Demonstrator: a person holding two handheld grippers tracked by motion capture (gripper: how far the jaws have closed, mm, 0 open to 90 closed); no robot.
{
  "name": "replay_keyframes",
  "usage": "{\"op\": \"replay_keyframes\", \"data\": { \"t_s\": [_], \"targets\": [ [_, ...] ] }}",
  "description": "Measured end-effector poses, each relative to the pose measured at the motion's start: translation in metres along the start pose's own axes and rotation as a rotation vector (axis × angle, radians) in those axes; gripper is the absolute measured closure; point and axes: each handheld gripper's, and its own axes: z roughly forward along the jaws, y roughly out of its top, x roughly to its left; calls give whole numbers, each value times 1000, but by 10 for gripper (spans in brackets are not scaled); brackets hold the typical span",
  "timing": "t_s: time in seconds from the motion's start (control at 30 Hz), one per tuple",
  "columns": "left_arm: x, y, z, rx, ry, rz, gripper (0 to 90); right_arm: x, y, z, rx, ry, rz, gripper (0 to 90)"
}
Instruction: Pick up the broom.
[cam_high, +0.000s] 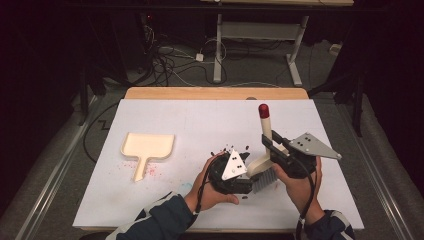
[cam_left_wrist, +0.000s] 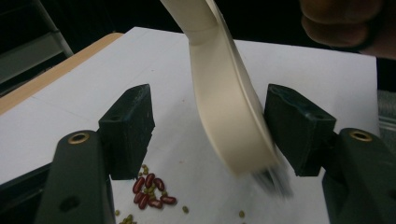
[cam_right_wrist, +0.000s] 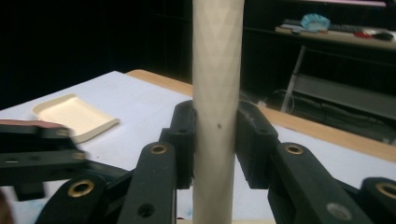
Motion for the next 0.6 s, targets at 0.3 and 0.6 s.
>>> {"op": "replay_keyframes", "data": {
  "t_s": [0.3, 0.6],
  "targets": [
    [11, -6, -5, -25, -58, -43, 574, 22, 5, -10, -73, 14, -58, 705],
    [27, -7, -18, 18, -91, -10, 656, 19, 8, -16, -68, 113, -61, 693]
  ]
}}
